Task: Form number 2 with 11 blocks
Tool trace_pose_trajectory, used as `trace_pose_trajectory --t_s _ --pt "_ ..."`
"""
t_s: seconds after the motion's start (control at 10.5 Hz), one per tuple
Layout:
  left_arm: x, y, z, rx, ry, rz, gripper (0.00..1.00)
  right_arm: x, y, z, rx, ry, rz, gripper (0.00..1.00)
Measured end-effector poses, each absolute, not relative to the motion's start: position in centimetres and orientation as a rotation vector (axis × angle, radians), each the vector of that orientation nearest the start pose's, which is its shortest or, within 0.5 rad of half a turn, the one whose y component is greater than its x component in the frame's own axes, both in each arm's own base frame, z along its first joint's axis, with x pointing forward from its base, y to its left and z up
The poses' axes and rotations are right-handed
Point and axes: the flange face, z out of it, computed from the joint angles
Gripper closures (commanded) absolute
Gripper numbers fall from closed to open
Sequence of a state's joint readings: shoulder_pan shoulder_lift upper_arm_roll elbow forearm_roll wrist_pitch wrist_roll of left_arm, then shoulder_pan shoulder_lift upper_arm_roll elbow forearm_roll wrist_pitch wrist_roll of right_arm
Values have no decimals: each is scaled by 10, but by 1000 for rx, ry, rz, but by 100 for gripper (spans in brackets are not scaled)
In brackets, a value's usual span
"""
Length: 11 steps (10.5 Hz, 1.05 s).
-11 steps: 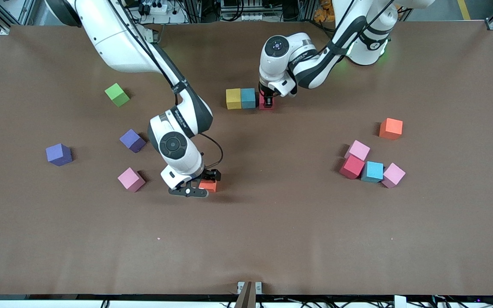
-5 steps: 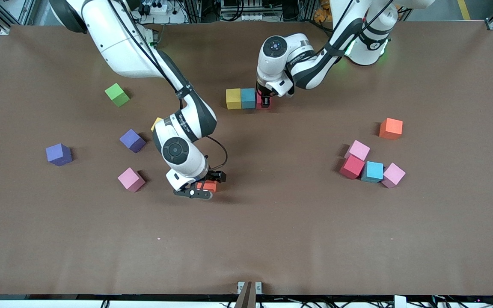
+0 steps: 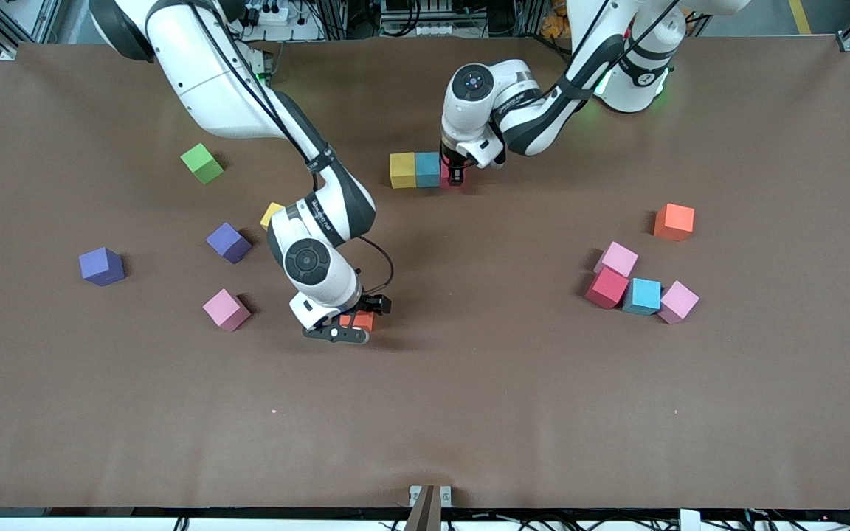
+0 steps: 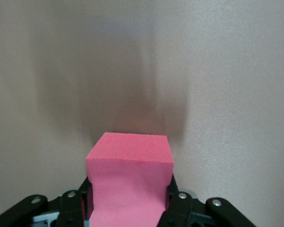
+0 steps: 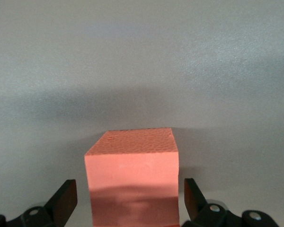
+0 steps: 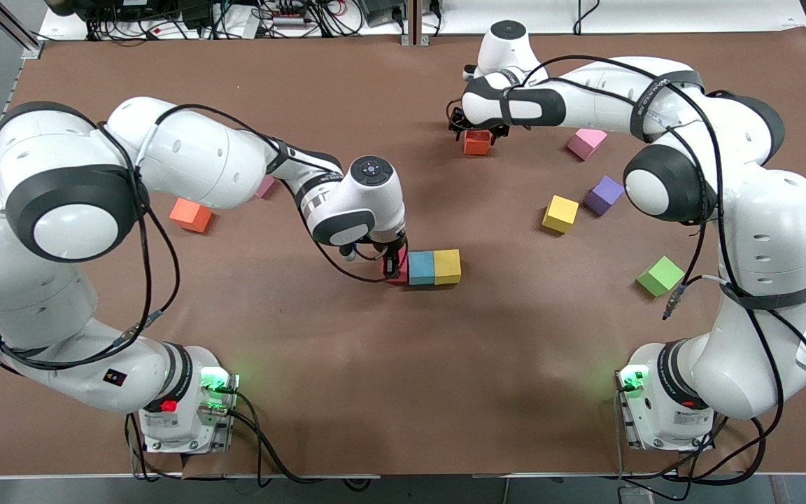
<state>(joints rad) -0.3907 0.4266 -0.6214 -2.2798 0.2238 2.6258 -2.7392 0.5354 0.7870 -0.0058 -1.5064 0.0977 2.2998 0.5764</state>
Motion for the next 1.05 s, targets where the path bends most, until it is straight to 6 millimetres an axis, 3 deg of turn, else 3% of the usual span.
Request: trace_pose_trajectory --t_s 0.29,0.48,0.57,0.67,0.86,1.05 --pt "272 -462 204 2241 2226 -201 0 616 362 194 -3082 159 36 0" --pt "272 -474 218 2280 2221 -186 0 616 363 195 -3095 127 20 61" --pt "271 -484 232 2305 2206 -186 0 615 365 195 -3118 81 -2 80" --pt "277 -490 249 2338 2179 -187 0 614 367 195 -3145 32 -27 90" --pt "308 -488 290 2506 2053 -238 0 615 368 198 -3169 -23 -64 90" --pt "359 -464 344 2713 1786 -355 0 615 378 206 -3158 -51 -81 89"
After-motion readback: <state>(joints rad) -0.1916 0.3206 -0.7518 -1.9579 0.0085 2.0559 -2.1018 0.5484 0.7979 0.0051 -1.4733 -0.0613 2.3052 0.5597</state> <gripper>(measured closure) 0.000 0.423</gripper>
